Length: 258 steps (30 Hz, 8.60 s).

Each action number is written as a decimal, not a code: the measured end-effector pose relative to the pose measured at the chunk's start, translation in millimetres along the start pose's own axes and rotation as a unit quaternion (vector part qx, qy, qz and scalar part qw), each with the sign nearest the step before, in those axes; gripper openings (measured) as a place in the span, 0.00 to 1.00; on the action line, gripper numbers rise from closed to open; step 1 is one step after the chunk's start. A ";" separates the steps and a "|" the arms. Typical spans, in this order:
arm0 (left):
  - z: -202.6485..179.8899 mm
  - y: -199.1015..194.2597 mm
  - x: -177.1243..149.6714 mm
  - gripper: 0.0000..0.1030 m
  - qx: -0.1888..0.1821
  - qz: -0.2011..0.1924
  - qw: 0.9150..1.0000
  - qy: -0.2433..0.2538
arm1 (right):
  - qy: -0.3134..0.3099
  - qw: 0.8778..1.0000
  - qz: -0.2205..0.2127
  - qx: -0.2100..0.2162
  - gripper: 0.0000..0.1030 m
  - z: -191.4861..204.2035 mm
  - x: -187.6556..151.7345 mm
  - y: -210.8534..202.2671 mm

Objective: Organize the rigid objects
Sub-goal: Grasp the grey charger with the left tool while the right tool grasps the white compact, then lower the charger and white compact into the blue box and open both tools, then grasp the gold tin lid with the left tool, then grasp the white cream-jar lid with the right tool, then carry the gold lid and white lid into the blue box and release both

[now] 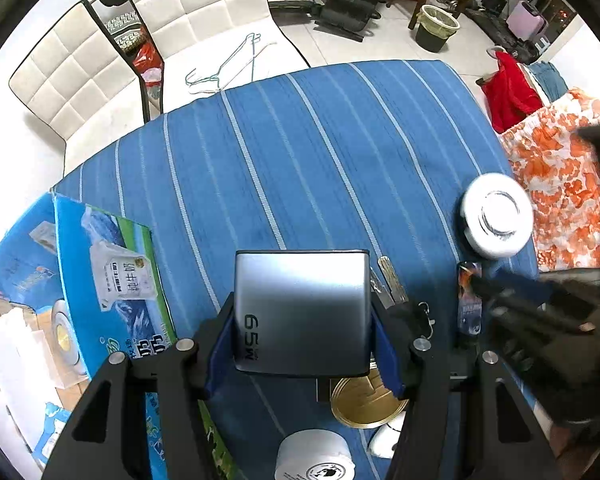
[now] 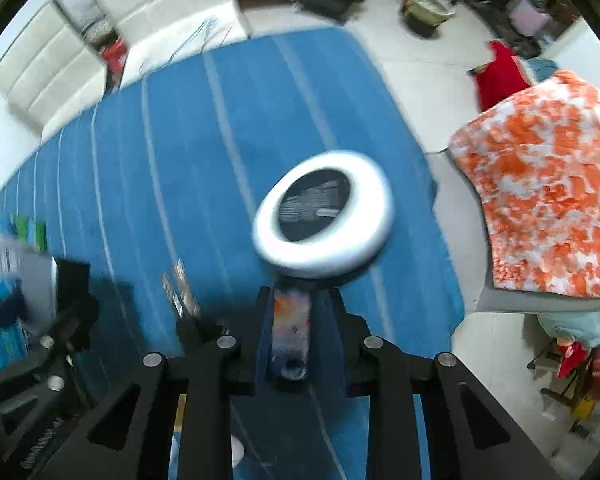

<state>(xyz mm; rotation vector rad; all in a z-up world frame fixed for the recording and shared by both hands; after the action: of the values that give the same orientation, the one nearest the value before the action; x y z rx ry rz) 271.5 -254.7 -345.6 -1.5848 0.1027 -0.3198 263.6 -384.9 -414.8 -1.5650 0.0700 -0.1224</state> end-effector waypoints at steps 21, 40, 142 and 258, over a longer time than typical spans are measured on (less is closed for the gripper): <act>5.0 33.7 33.1 0.55 -0.023 0.025 0.999 -0.022 | 0.077 0.996 -0.012 -0.035 0.75 -37.1 39.7 28.5; 72.8 -78.4 -6.8 0.55 -0.041 -0.066 0.996 -0.031 | 0.015 0.995 -0.098 0.006 0.75 60.1 -21.1 -101.0; 324.3 -220.4 -178.9 0.97 0.056 -0.138 0.970 -0.191 | -0.174 0.974 -0.113 0.087 0.88 353.7 -169.0 -197.0; 149.9 -11.5 -180.5 0.61 -0.042 -0.008 0.982 -0.184 | -0.118 0.993 -0.008 -0.014 0.69 157.9 -111.9 27.6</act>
<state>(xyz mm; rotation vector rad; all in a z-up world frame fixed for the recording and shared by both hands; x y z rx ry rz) 137.4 -62.4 -360.7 -1.7032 -0.1858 -0.0309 172.8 -214.5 -445.2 -1.5979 -0.1279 0.0521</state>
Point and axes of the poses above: each gripper's, at about its wrist camera, not at the fingertips, and y roughly the way its jaws point, z to its left, x to its top, the point moved 8 cm from there along y, roughly the way its jaws point, and after that the axes turned 4 degrees about -y, right-handed, at the moved point
